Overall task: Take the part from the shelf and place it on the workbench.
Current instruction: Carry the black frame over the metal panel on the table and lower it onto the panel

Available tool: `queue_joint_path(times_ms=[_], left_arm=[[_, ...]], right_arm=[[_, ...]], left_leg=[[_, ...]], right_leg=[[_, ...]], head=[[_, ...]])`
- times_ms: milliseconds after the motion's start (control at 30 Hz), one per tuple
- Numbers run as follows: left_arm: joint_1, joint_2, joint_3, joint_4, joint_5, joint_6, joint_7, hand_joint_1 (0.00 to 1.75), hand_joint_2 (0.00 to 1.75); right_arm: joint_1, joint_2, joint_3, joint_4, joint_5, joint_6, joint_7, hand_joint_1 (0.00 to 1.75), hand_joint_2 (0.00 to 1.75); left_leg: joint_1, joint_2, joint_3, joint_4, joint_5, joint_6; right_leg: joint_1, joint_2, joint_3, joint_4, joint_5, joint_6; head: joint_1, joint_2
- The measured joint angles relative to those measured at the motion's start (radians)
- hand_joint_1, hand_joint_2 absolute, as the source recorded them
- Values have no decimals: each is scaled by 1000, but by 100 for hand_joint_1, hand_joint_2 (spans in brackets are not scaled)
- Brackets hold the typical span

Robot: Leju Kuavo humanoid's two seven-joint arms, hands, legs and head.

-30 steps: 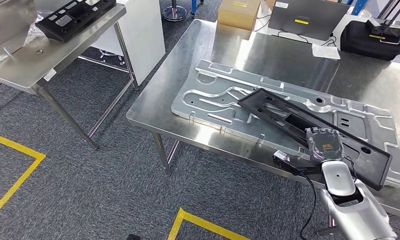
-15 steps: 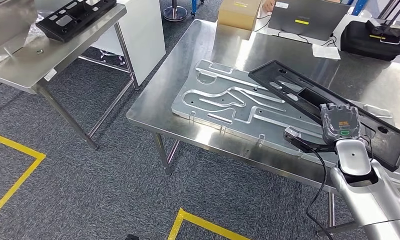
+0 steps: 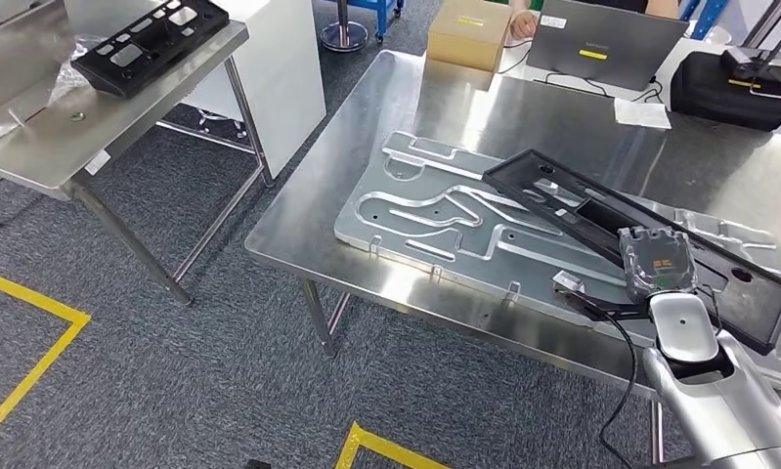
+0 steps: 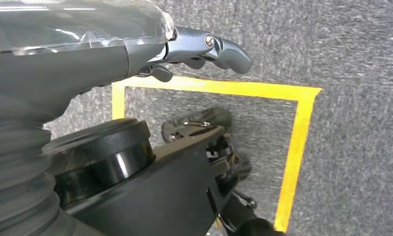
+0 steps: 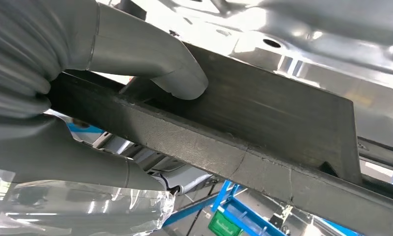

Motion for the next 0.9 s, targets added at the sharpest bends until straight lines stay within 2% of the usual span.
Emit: queue_joint_path(times_ms=[33,67,100,200,233,267,333,367,400,433,500,533,567,667,700,767,833,900], left_arm=[[0,0,1,1,0,0,2,0,175],[-1,0,2,2,0,1,2,0,175],[-1,0,4,3,0,2,3,0,175],[-4,0,6,5,0,4,2,0,175],[-6,0,6,5,0,7,1,0,175],[-7,0,8,5,0,11,1,0,175],[-6,0,11,5,0,16,0,0,175],[-5,0,12,6,-1,17,0,0,175],[-2,0,12,6,-1,18,1,0,175],[0,0,13,7,-2,18,1,0,175],[1,0,13,7,-4,19,0,0,175],[0,0,13,7,-5,18,0,0,175],[-3,0,13,8,-7,17,0,0,175],[-11,-1,13,8,-14,16,0,0,175],[-10,-1,13,8,-16,17,-3,0,175],[-9,-1,14,8,-18,24,-12,0,175],[-10,-2,14,7,-20,27,-19,0,175],[-12,-2,14,5,-25,27,-23,0,175]], right_arm=[[3,0,1,2,1,1,0,175,175],[8,-1,2,4,1,2,1,175,175],[14,-1,3,5,1,2,1,175,175],[22,-1,5,5,1,1,0,175,175],[24,-1,5,4,1,1,0,175,175],[26,-2,5,4,1,1,1,175,175],[35,0,5,4,-4,-2,2,175,175],[42,2,4,4,-11,-7,1,175,175],[49,7,4,4,-25,-12,-2,175,175],[56,16,3,3,-42,-17,-7,175,175],[65,38,5,1,-71,-21,-18,175,175],[66,49,8,0,-76,-21,-20,175,175],[65,58,12,-2,-76,-19,-21,175,175],[62,74,23,-5,-78,-21,-16,175,175],[62,77,25,-5,-82,-25,-15,175,175],[59,83,28,-5,-89,-37,-16,175,175],[53,87,31,-4,-88,-44,-15,175,175],[49,89,34,-4,-81,-45,-12,175,175]], left_leg=[[-1,0,1,12,-13,-6],[-3,0,2,20,-24,-11],[-4,0,4,25,-30,-17],[-1,2,8,46,-52,-33],[1,3,-10,83,-68,-41],[5,6,-42,141,-89,-48],[13,9,-134,287,-128,-58],[16,10,-174,336,-129,-60],[18,11,-197,349,-109,-61],[20,12,-201,321,-70,-61],[22,12,-164,183,33,-57],[19,12,-143,123,65,-54],[16,12,-125,77,79,-50],[10,10,-113,47,67,-37],[11,9,-112,43,69,-37],[14,6,-106,30,73,-37],[15,2,-103,26,73,-35],[12,-1,-102,26,70,-30]], right_leg=[[1,0,14,-32,13,-5],[4,0,20,-43,10,-12],[7,1,21,-38,1,-21],[4,3,33,-39,-13,-43],[2,2,42,-43,-17,-50],[2,1,50,-46,-22,-54],[2,-1,66,-49,-35,-59],[1,-1,75,-50,-42,-59],[1,0,85,-50,-51,-58],[1,2,97,-50,-60,-56],[0,6,122,-50,-78,-51],[0,8,131,-52,-86,-46],[2,10,136,-52,-92,-40],[4,9,138,-63,-96,-20],[3,7,142,-68,-95,-18],[3,7,151,-78,-89,-31],[3,7,157,-87,-90,-56],[3,6,163,-95,-96,-68]], head=[[0,0],[-1,0],[-3,0],[-7,0],[-9,0],[-11,0],[-14,0],[-14,0],[-14,0],[-14,0],[-14,0],[-14,0],[-16,0],[-18,0],[-17,0],[-16,0],[-15,0],[-15,0]])
